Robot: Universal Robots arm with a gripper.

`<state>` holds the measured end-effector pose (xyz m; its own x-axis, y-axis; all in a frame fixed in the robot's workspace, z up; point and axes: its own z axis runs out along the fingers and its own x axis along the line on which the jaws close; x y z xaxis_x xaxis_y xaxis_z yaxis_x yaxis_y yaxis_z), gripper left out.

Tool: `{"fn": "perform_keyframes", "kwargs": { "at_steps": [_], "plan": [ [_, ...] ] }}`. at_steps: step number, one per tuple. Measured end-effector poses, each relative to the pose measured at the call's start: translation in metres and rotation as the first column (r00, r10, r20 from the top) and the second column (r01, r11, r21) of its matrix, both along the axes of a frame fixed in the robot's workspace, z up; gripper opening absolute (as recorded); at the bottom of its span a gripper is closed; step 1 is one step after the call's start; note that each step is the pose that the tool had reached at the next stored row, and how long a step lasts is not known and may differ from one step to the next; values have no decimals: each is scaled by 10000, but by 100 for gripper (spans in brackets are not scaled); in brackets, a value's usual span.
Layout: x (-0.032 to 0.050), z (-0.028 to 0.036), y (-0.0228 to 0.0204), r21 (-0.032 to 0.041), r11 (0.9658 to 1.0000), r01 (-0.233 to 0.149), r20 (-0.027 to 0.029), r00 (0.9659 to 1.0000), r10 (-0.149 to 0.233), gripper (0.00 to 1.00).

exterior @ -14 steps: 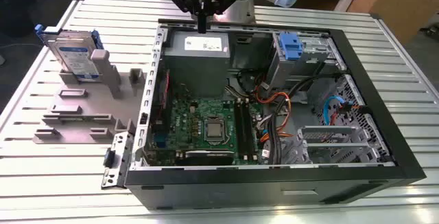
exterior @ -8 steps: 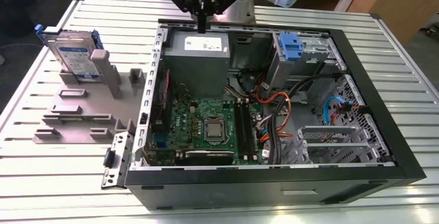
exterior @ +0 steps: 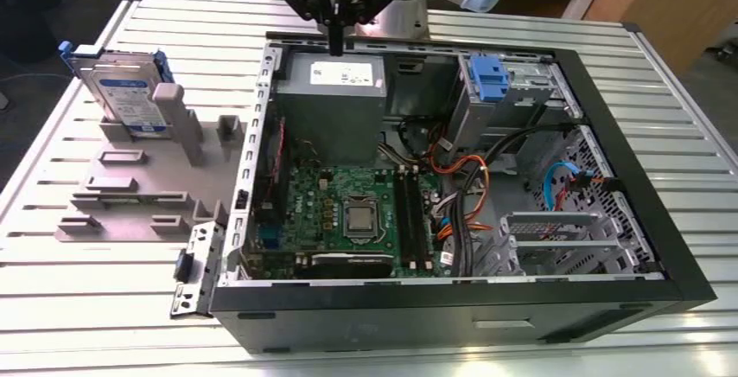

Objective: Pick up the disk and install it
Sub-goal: 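Reach for the disk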

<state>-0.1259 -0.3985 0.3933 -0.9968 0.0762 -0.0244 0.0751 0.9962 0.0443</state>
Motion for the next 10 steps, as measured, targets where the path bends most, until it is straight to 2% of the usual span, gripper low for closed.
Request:
{"fn": "perform_keyframes", "kwargs": {
  "at_steps": [5, 10],
  "plan": [
    [-23, 1, 28, 0, 10000, -1, -1, 10000, 1, 11],
    [-68, 0, 38, 1, 10000, 1, 0, 10000, -1, 11]
  ]
}}
